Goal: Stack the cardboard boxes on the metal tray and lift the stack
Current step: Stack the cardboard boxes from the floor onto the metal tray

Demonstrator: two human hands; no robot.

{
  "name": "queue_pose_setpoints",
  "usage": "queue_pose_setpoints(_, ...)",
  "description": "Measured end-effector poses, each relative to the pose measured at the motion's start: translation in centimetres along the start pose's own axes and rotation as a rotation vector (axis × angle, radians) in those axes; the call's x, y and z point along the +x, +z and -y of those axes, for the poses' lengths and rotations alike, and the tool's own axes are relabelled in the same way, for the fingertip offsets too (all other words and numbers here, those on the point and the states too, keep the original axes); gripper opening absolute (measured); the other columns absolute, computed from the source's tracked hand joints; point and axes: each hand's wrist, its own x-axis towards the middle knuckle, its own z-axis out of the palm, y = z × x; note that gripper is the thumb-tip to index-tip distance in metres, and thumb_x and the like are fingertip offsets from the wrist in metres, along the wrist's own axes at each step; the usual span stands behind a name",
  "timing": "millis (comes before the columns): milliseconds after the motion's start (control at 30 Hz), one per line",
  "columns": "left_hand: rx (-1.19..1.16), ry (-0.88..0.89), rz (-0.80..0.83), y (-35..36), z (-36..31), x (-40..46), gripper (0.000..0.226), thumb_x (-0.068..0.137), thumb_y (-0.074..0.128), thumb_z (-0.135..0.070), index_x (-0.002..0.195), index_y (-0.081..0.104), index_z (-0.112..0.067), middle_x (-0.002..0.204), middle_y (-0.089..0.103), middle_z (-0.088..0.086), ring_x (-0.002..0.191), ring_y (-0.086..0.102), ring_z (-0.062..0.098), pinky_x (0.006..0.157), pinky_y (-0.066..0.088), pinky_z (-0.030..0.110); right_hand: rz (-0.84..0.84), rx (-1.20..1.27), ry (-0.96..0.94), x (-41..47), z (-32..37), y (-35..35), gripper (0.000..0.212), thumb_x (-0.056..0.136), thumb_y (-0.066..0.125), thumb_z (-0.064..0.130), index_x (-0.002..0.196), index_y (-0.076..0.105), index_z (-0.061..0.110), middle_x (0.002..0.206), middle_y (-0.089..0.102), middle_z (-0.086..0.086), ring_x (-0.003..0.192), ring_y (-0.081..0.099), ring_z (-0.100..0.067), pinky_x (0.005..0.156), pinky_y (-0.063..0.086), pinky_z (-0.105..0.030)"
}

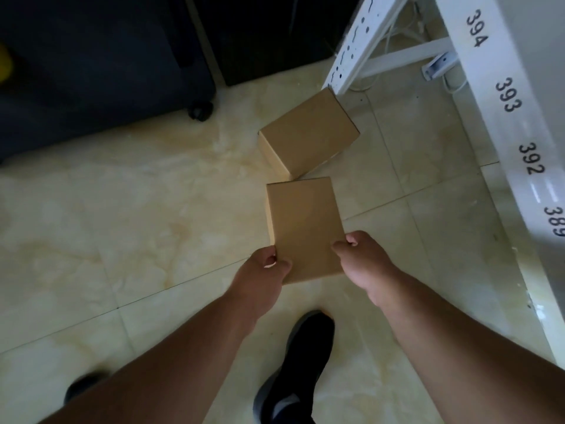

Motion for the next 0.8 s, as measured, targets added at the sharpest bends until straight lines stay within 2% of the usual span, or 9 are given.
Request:
queue_pose_setpoints(67,-0.033,0.005,-0.040,-2.4,-0.2,-1.6,0.047,0.087,0.067,-0.045,0.133,0.062,-0.040,0.126,0.067,-0.015,0.112,0.067,0.013,0.106,0.052,0.043,0.007,-0.007,-0.020,-1.9,1.4,1.1,0.037,0.100,0.054,0.033,0.134,0.054,0.018,0.125,0.060,-0.005,0.113,0.059,-0.028,0.085,0.041,-0.033)
queue_pose_setpoints(167,-0.088,0.032,-0.084,-6.4,-0.2,-4.0,0.038,0.095,0.065,-0.036,0.131,0.057,-0.046,0.125,0.062,-0.021,0.111,0.066,0.013,0.102,0.053,0.039,-0.003,0.008,-0.051,-5.1,4.3,3.2,0.040,0.099,0.059,0.031,0.135,0.055,0.014,0.123,0.064,-0.002,0.106,0.060,-0.024,0.086,0.043,-0.031)
queue_pose_setpoints(233,-0.115,0.059,-0.097,-8.9,0.0,-5.5,0.033,0.096,0.063,-0.032,0.125,0.056,-0.046,0.118,0.064,-0.025,0.106,0.066,0.010,0.092,0.054,0.034,-0.013,0.010,-0.082,-7.2,6.1,4.5,0.031,0.099,0.061,0.027,0.126,0.058,0.014,0.114,0.067,-0.001,0.099,0.062,-0.023,0.087,0.049,-0.035)
queue_pose_setpoints(333,-0.152,0.108,-0.129,-13.4,0.8,-7.9,0.037,0.096,0.062,-0.028,0.130,0.058,-0.042,0.117,0.071,-0.019,0.105,0.067,0.008,0.086,0.053,0.032,0.007,0.015,-0.119,-10.7,9.2,7.4,0.014,0.097,0.061,0.021,0.110,0.061,0.015,0.103,0.072,-0.008,0.091,0.068,-0.026,0.087,0.056,-0.044)
queue_pose_setpoints(433,-0.147,0.141,-0.182,-18.4,1.6,-10.5,0.041,0.097,0.060,-0.015,0.128,0.057,-0.041,0.116,0.071,-0.019,0.107,0.067,0.004,0.083,0.051,0.026,0.025,0.013,-0.169,-14.4,12.4,10.3,0.005,0.095,0.059,0.012,0.099,0.063,0.012,0.103,0.071,-0.024,0.097,0.069,-0.040,0.078,0.057,-0.049)
queue_pose_setpoints(500,-0.133,0.148,-0.199,-21.6,2.0,-12.1,0.048,0.095,0.058,-0.005,0.127,0.057,-0.041,0.117,0.071,-0.019,0.109,0.066,0.003,0.081,0.052,0.021,0.042,-0.001,-0.205,-16.7,14.4,12.2,0.008,0.096,0.060,0.012,0.091,0.061,0.018,0.101,0.073,-0.019,0.097,0.070,-0.038,0.082,0.057,-0.052)
queue_pose_setpoints(600,-0.133,0.165,-0.225,-26.4,2.6,-14.5,0.052,0.094,0.056,0.001,0.124,0.058,-0.041,0.118,0.070,-0.021,0.114,0.065,0.002,0.078,0.050,0.019,0.066,-0.002,-0.245,-19.8,17.2,15.1,0.008,0.095,0.064,0.019,0.099,0.061,0.025,0.106,0.075,-0.004,0.096,0.070,-0.026,0.090,0.058,-0.048)
queue_pose_setpoints(700,-0.139,0.187,-0.254,-30.8,2.9,-17.0,0.052,0.094,0.055,-0.001,0.125,0.056,-0.043,0.120,0.068,-0.024,0.115,0.063,0.001,0.077,0.049,0.020,0.084,0.003,-0.274,-22.5,19.6,17.7,0.018,0.096,0.065,0.022,0.113,0.061,0.021,0.110,0.073,0.001,0.100,0.068,-0.022,0.094,0.056,-0.044)
queue_pose_setpoints(800,-0.177,0.201,-0.282,-34.1,3.3,-19.3,0.051,0.095,0.052,-0.002,0.120,0.057,-0.046,0.119,0.068,-0.026,0.113,0.063,-0.001,0.075,0.048,0.019,0.105,-0.003,-0.304,-25.1,21.8,19.8,0.019,0.096,0.065,0.023,0.114,0.060,0.024,0.111,0.073,0.004,0.101,0.069,-0.020,0.097,0.055,-0.044)
